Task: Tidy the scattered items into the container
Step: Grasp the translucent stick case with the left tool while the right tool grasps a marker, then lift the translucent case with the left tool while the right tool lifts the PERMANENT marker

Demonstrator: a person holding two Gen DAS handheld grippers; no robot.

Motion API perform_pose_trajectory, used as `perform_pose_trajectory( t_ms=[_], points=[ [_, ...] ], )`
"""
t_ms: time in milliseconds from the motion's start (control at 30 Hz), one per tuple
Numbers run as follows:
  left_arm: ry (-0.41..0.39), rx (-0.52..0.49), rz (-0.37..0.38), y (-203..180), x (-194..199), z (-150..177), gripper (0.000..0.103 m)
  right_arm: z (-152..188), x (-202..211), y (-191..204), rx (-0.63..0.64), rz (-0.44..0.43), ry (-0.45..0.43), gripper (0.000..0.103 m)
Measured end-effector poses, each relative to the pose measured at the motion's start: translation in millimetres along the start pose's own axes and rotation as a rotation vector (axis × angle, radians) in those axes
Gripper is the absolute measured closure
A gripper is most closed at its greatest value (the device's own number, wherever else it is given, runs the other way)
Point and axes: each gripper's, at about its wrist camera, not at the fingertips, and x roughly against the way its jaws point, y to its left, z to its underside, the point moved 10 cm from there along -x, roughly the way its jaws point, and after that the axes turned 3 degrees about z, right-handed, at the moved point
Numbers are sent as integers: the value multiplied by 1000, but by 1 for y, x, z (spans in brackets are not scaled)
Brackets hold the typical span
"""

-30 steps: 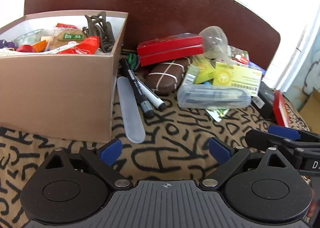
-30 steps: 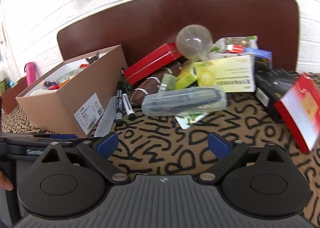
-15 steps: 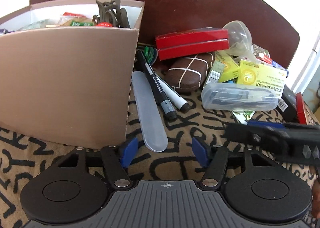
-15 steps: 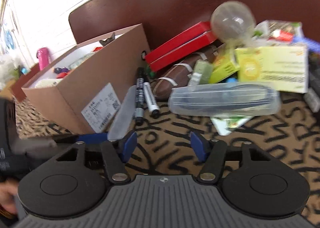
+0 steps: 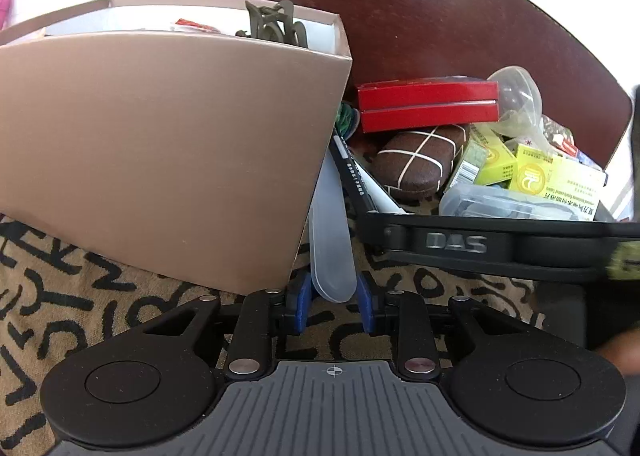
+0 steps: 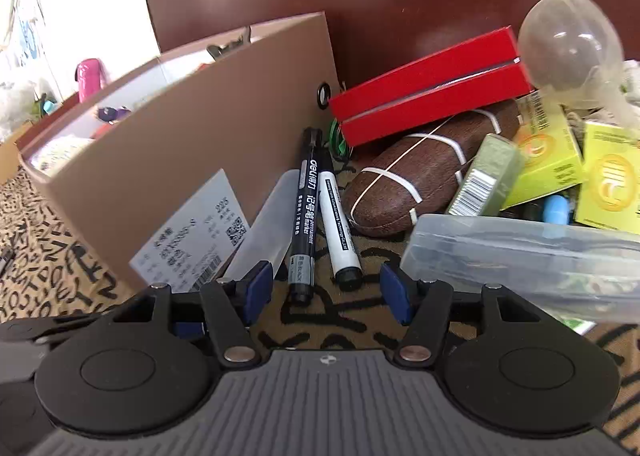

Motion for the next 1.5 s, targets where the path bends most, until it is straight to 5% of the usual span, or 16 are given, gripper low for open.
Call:
perform_pose_trajectory(
  t_ms=[33,100,433,500,667,800,900,1000,1433,1500],
  points=[
    [3,2,2,1,0,0,79,1,-3,0,9,12,-7,44],
    [11,11,10,2,0,-1,80,2,-2,-1,24,33,-9,68],
    [58,-45,59,-9,26,19,82,42,61,-4,-56,-23,38,73],
    [72,-66,65,-10,40,31,82,56,84,-1,-79,-37,45,102],
    [98,-81,70,-7,76,58,78,90,120,-3,-140,-39,60,99],
    [69,-4,56,-6,88,51,43,79,118,-5,-157,-17,22,98],
    [27,27,45,-3,95,40,36,66,107,-1,-142,-15,-3,87],
    [32,12,50,-6,94,35,35,58,95,0,-141,2,-19,73],
    [77,-39,4,1,65,37,36,42,43,3,-77,55,5,73],
    [83,-62,-6,0,63,37,37,43,44,5,-34,85,12,84]
  ],
)
